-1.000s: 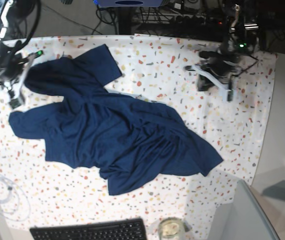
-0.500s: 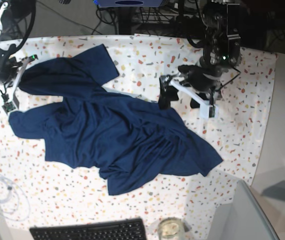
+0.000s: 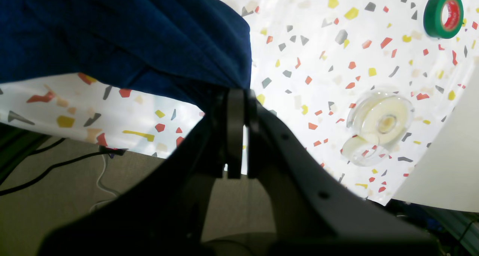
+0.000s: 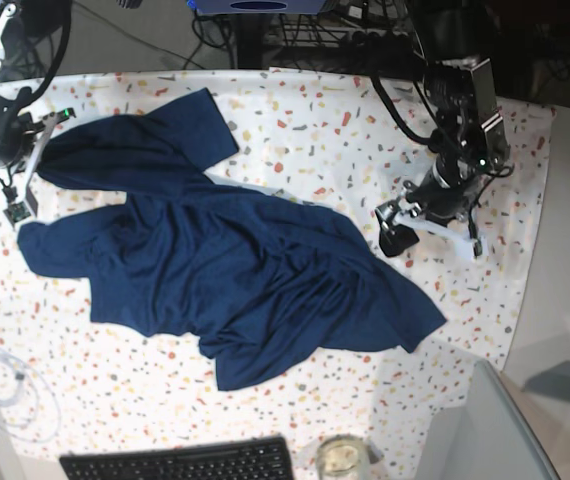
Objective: Layout the t-shirt on the table in an organized manner, then fold the t-shirt properly
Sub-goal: 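Grasp the shirt edge with the left gripper and drag it outward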
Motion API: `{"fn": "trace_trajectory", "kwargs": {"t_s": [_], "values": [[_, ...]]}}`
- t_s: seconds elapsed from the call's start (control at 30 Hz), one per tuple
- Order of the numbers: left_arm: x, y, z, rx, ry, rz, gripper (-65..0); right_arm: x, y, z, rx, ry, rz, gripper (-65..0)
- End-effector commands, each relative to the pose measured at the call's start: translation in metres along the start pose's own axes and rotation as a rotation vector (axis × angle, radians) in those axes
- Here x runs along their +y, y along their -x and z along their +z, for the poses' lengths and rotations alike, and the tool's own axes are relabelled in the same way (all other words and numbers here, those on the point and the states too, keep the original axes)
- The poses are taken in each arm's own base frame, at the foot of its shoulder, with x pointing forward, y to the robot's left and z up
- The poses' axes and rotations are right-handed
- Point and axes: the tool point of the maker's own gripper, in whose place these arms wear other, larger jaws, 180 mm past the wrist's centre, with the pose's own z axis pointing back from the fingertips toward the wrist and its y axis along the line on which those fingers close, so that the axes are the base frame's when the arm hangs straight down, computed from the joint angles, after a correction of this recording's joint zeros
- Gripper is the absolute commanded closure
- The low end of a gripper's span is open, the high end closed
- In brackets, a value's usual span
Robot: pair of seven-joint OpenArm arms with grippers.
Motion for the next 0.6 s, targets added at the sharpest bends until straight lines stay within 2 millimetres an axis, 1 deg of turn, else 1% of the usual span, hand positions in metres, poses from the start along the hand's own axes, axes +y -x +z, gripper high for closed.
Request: {"fn": "trace_trajectory", "kwargs": {"t_s": [0.0, 0.13, 0.23, 0.43, 0.57], "values": [[0.005, -0.031, 0.0, -0.081, -0.008, 0.008, -51.0, -0.006, -0.007, 0.004, -0.026, 0.017, 0.008, -0.2], [0.018, -0.056, -0.008, -0.117, -0.03, 0.06, -51.0, -0.003, -0.001, -0.003, -0.004, -0.001, -0.001, -0.2], [0.02, -0.066, -0.021, -0.104, -0.029, 0.073, -51.0, -0.002, 0.001, -0.004, 0.003, -0.006, -0.003, -0.2], [0.007, -0.07, -0.048, -0.059, 0.0, 0.127, -51.0, -0.003, -0.001, -0.004, -0.003, -0.004, -0.004, -0.2], [-0.001, -0.062, -0.063, -0.008, 0.013, 0.159, -51.0, -0.004, -0.003, -0.004, -0.006, -0.003, -0.004, -0.2]]}}
